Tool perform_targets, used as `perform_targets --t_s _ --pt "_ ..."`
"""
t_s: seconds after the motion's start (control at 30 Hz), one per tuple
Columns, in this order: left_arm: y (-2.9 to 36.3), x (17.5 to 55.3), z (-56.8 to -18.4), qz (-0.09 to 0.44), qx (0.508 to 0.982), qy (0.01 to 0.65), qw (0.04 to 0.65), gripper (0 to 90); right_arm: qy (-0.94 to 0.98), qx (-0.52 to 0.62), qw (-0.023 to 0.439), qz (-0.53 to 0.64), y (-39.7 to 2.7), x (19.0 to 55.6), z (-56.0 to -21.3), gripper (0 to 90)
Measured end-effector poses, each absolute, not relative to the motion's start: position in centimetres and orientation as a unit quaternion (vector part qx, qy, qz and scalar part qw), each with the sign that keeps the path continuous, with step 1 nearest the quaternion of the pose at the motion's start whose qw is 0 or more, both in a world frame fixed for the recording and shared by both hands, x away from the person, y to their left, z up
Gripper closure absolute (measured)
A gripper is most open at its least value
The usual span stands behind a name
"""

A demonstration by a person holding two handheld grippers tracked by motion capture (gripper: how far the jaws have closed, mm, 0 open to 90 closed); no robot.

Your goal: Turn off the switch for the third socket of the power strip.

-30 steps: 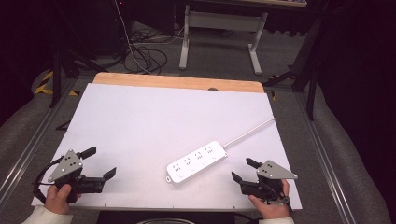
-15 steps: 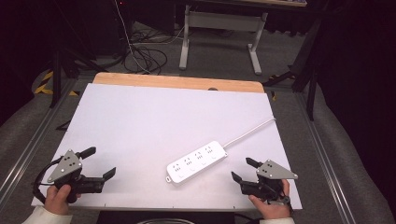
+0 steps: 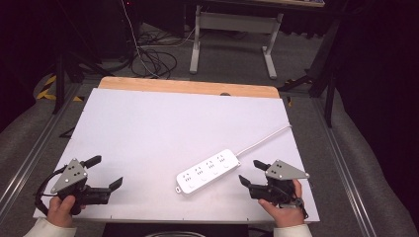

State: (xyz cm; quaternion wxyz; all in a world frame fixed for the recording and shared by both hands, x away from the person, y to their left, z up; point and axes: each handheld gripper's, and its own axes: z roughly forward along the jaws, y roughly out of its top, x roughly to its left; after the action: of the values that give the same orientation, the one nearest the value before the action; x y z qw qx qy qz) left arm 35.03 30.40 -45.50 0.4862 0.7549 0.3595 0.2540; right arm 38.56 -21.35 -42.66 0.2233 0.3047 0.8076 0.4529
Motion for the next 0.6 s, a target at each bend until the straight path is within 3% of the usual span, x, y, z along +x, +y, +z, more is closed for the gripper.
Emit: perform_targets --t_s 0.1,0.6 --pt "30.4 35.0 -45.5 0.254 0.755 0.361 0.486 2.2 0.812 0.297 0.211 0.455 -20.6 38.8 -42.3 34.5" --pt "30.4 35.0 -45.5 0.255 0.755 0.361 0.484 2.2 0.832 0.252 0.175 0.462 -16.6 39.9 -40.9 36.7"
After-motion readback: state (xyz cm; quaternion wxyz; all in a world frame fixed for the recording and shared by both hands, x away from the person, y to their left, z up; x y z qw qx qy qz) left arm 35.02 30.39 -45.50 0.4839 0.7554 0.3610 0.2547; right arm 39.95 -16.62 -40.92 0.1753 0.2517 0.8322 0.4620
